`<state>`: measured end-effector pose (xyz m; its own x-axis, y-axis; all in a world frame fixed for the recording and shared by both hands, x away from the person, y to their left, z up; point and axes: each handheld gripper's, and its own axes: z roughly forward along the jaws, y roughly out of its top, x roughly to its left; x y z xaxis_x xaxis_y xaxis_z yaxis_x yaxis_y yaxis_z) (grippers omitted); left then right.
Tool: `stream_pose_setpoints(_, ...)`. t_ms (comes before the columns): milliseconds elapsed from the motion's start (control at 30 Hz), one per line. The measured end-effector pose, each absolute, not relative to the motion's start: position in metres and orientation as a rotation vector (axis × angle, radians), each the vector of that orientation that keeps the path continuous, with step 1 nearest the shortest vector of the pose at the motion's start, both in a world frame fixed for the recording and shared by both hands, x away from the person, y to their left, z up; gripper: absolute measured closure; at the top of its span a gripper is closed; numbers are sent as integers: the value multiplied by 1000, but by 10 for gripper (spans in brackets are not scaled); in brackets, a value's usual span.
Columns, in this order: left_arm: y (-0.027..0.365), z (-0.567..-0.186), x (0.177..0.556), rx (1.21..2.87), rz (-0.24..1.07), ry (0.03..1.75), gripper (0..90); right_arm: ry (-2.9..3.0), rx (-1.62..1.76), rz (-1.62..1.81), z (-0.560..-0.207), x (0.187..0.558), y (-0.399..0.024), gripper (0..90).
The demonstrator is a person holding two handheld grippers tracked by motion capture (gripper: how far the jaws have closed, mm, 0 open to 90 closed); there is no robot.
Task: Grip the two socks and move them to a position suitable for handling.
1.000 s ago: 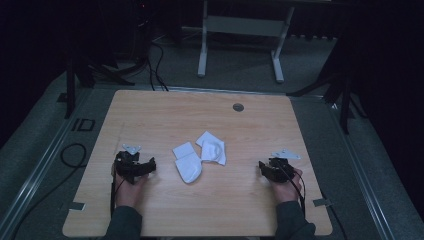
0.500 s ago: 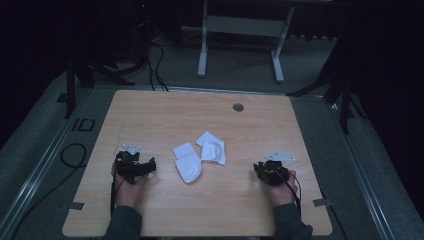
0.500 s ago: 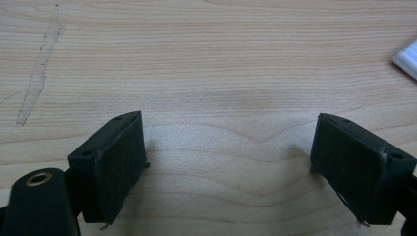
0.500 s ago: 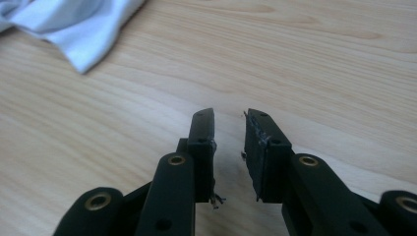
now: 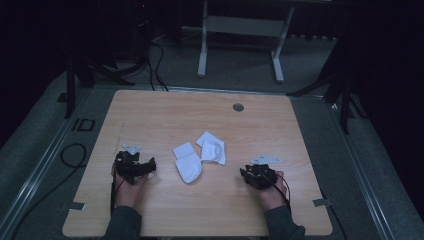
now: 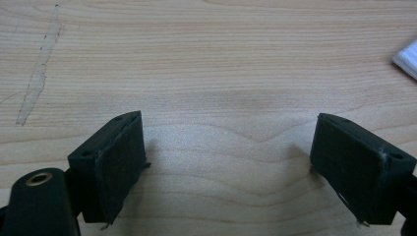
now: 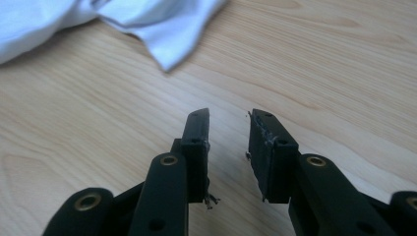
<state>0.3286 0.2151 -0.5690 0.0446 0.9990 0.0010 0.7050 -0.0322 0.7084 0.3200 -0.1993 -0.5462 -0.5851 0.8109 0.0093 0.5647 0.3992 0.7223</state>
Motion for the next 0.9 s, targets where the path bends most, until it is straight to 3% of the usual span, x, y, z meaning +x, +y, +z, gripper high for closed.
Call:
stream_pose_setpoints(433, 215, -569, 328, 1796, 711, 1708, 136, 2405, 1038, 991, -541, 318, -166, 717)
stream_pose_setpoints(900, 215, -569, 328, 1796, 711, 1708, 136, 2464, 936, 1019, -537, 321, -134, 891)
